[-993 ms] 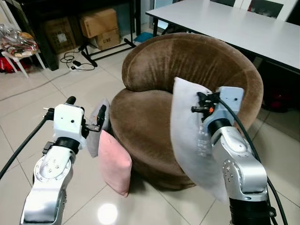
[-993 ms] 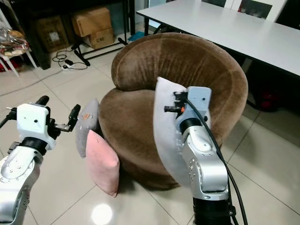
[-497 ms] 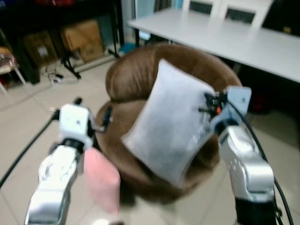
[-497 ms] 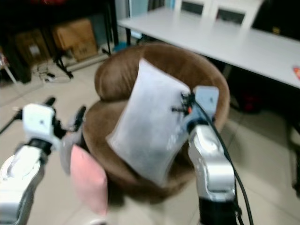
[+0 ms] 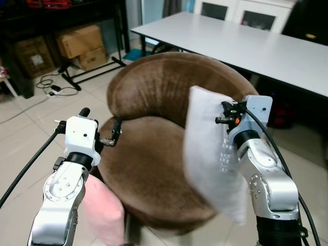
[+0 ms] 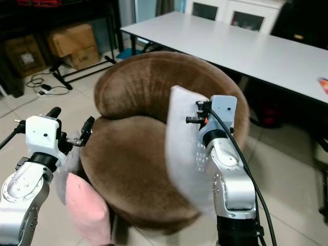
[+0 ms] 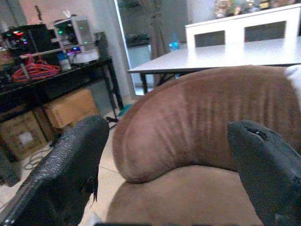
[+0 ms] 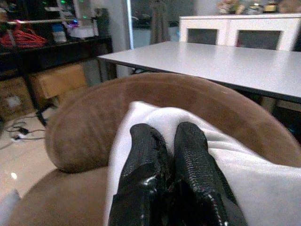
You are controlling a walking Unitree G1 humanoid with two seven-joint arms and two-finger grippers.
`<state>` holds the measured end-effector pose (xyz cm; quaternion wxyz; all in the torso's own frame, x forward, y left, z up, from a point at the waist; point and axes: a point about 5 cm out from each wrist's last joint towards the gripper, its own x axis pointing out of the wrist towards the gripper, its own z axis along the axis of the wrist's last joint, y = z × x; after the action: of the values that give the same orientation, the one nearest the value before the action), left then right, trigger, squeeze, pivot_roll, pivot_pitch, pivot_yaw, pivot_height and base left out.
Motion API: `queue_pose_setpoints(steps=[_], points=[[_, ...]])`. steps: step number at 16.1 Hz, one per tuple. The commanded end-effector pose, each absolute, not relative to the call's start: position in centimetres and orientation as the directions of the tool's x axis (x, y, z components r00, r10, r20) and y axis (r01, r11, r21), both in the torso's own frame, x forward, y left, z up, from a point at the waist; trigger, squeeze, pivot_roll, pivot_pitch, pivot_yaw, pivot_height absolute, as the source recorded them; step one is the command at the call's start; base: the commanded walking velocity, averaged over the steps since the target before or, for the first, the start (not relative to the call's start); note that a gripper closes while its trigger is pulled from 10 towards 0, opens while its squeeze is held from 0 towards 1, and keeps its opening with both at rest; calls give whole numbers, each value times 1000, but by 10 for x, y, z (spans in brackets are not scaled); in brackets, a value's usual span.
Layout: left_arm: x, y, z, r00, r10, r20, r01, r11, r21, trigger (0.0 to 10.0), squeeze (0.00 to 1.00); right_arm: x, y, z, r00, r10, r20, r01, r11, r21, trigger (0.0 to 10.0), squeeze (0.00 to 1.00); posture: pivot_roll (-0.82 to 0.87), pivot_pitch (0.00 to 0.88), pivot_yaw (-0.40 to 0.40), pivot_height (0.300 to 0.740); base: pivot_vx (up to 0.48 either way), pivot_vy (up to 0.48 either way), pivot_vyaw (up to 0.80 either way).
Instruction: Move the pillow to the sofa from floor
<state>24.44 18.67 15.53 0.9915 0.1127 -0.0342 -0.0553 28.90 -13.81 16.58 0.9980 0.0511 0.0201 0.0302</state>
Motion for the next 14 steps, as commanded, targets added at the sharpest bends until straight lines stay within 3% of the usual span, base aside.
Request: queue_pose_setpoints(steps=[1, 9, 14], points=[[244, 190, 157, 992, -110, 60, 92, 965, 247, 10000, 0, 289, -129, 180, 994, 105, 33, -108, 988, 107, 10000, 0, -5, 0, -29, 740, 371, 0, 0], [243, 190, 155, 994, -99, 55, 82, 961, 264, 10000, 0, 290, -126, 180, 990, 136, 27, -138, 985, 100, 10000, 0, -6, 0, -33, 740, 367, 0, 0], [241, 190, 149, 993, -116, 21, 105, 952, 286, 10000, 0, 295, -120, 181, 979, 200, -30, -199, 980, 25, 10000, 0, -1, 0, -45, 740, 0, 0, 0]])
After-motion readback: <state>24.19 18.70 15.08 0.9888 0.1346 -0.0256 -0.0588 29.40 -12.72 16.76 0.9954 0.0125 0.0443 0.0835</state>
